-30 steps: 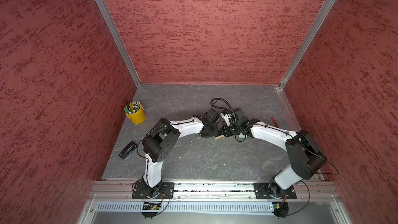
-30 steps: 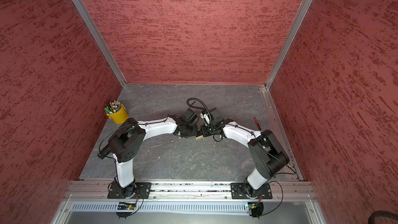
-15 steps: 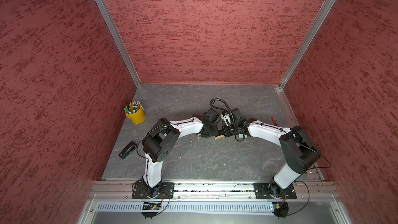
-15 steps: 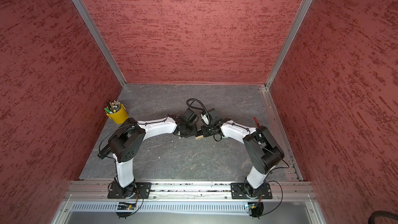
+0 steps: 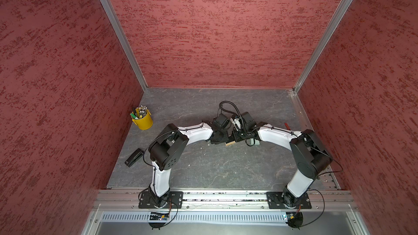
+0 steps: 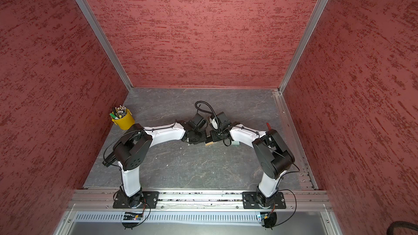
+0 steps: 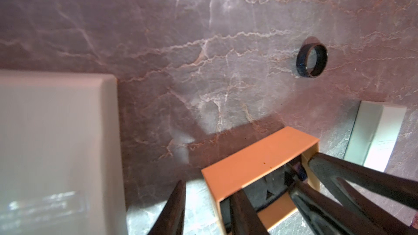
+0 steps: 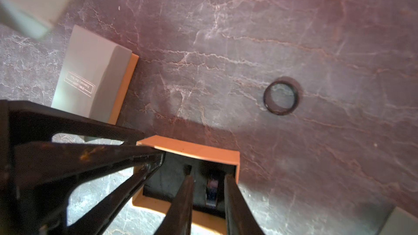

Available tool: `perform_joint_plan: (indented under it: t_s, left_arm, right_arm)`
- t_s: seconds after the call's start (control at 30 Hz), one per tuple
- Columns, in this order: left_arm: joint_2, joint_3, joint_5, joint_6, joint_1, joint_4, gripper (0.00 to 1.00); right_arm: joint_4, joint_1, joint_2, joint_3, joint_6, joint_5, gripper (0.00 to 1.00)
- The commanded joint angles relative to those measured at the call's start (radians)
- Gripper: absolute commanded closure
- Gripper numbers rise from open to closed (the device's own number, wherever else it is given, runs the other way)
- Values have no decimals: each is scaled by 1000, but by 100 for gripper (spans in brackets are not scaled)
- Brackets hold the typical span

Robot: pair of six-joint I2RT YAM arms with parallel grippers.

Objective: Take the rings out of the lift-off lid box
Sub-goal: Take out the ring from the jewelry box.

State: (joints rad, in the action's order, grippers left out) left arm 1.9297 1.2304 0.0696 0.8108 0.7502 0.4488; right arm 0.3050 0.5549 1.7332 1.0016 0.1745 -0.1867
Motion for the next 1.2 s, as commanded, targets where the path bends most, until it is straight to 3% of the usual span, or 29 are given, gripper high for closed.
perform_joint_plan:
  t_s: [0.0, 0.37, 0.73, 1.17]
  left_arm:
    - [-19, -14, -9, -13, -3, 4, 66]
    - [-21, -22, -10, -13, -5, 1, 66]
    - [-24, -23, -20, -11, -9, 4, 66]
    - [-28, -39, -46, -9, -12, 22, 66]
  right_arm:
    - [19, 4, 16, 24, -6, 3, 72]
    - [46, 4, 54, 32, -12, 21, 74]
    - [39, 5, 17, 26, 5, 16, 100]
    - [-45, -2, -53, -27, 39, -88, 100]
